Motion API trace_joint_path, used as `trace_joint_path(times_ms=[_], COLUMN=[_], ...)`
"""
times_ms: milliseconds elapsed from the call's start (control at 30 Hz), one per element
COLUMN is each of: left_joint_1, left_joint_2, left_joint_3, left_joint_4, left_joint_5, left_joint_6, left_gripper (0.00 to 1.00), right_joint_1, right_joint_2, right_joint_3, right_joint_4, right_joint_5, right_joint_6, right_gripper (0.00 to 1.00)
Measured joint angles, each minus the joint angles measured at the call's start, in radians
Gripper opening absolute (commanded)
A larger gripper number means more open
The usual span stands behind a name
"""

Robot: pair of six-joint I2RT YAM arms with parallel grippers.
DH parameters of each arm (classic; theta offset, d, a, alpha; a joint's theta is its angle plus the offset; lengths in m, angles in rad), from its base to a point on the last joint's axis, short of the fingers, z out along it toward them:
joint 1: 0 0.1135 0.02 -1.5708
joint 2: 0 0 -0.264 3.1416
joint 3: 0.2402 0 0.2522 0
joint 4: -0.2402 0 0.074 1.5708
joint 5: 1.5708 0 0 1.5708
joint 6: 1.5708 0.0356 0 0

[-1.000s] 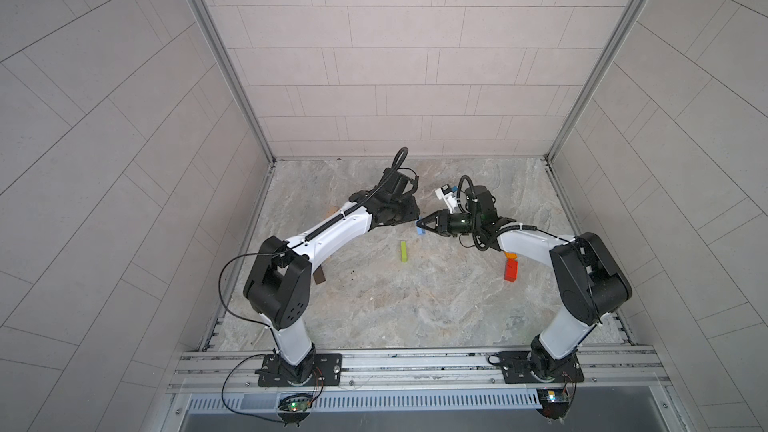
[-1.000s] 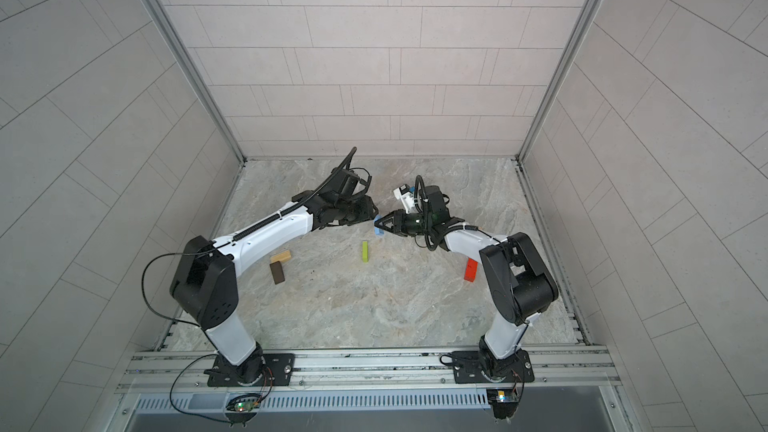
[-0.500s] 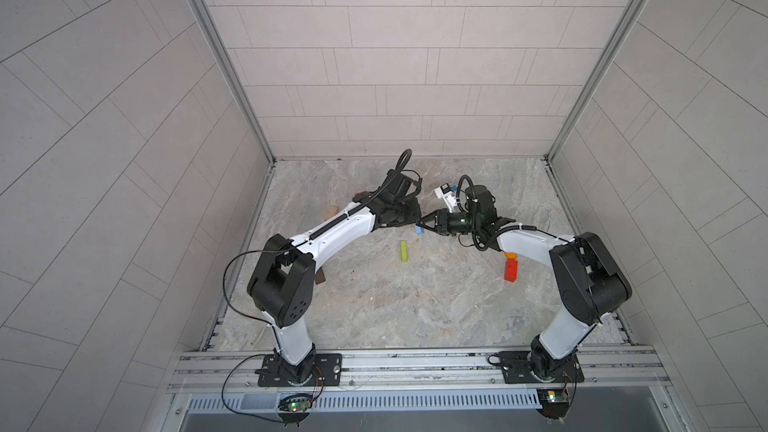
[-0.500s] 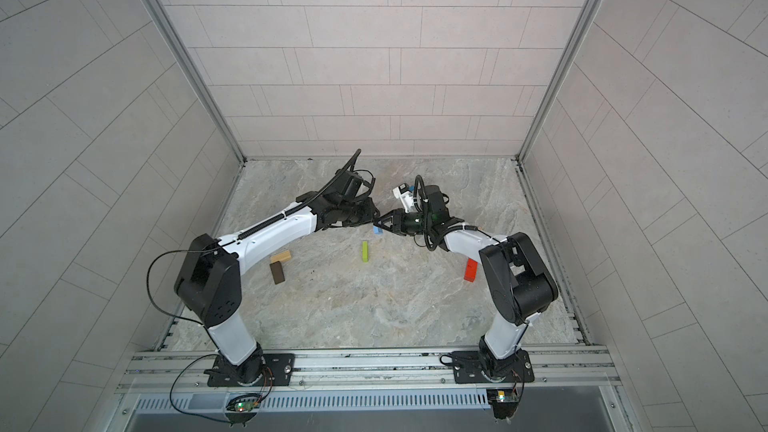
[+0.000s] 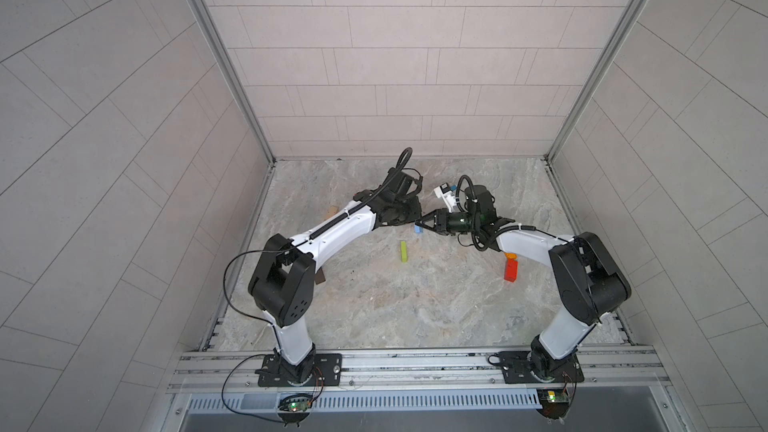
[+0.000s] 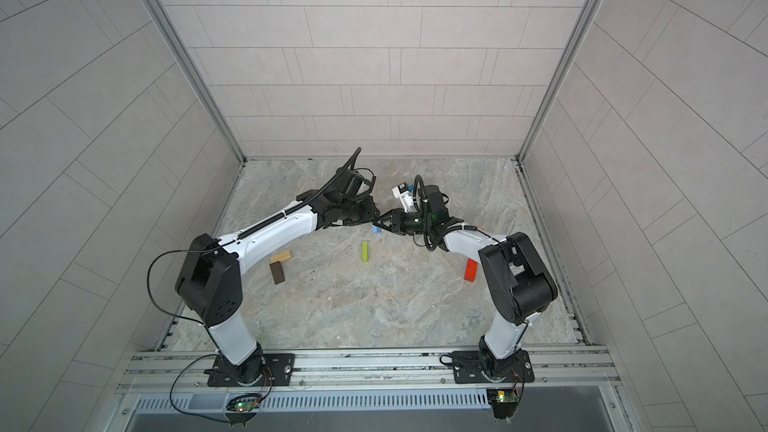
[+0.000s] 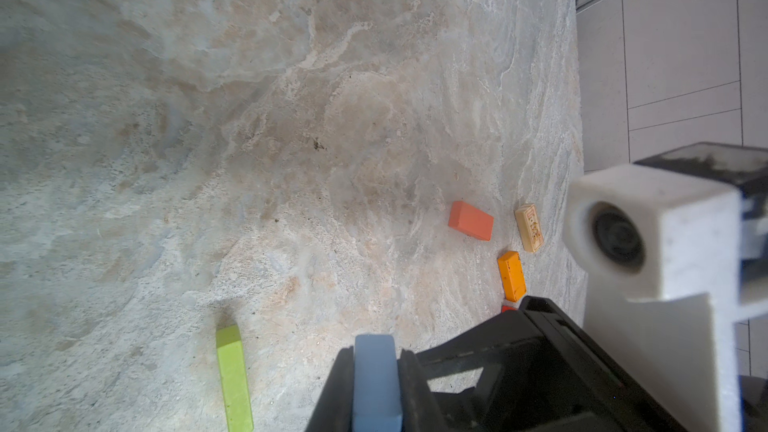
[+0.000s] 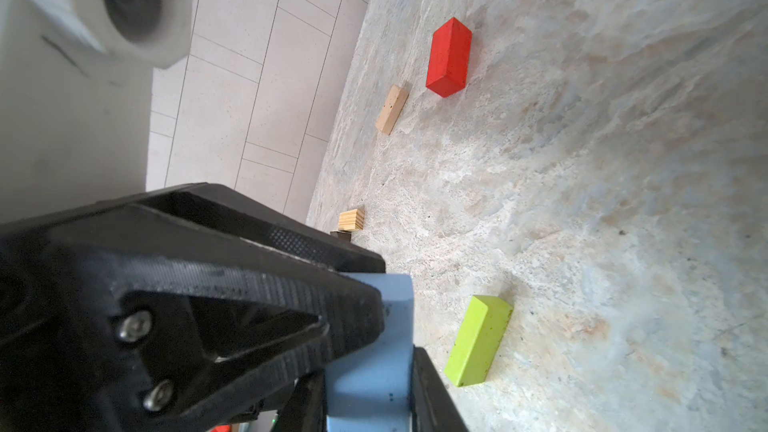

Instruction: Build the wood block tower

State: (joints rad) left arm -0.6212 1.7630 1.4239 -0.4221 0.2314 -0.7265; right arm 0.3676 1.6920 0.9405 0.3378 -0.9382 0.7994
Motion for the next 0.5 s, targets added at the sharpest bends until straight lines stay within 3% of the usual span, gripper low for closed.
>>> trace_joint_path(times_ms=[67,167,500], left_joint_1=[-0.003,-0.009,-0.045], left_joint_2=[0.004,0.029,0.12], left_joint_3=[0.02,0.072,0.161], left_joint_4=[-0.031,-0.094,-0.219], left_joint_5=[-0.016,-0.04,-0.122], left_joint_6=[0.005,0.017,0.026], left_gripper=[0.05,0.05,0.04], right_joint_1=[-0.005,-0.016,-0.124], right_joint_2=[0.0,-0.005,-0.213], right_joint_3=[-0.006,-0.01,-0.154], right_joint_4=[0.001,-0.039,-0.259], right_joint_5=[0.007,0.028,0.294], right_joint_6=[-0.001,-0.027,-0.123], right_gripper=[0.56,0.61,0.65])
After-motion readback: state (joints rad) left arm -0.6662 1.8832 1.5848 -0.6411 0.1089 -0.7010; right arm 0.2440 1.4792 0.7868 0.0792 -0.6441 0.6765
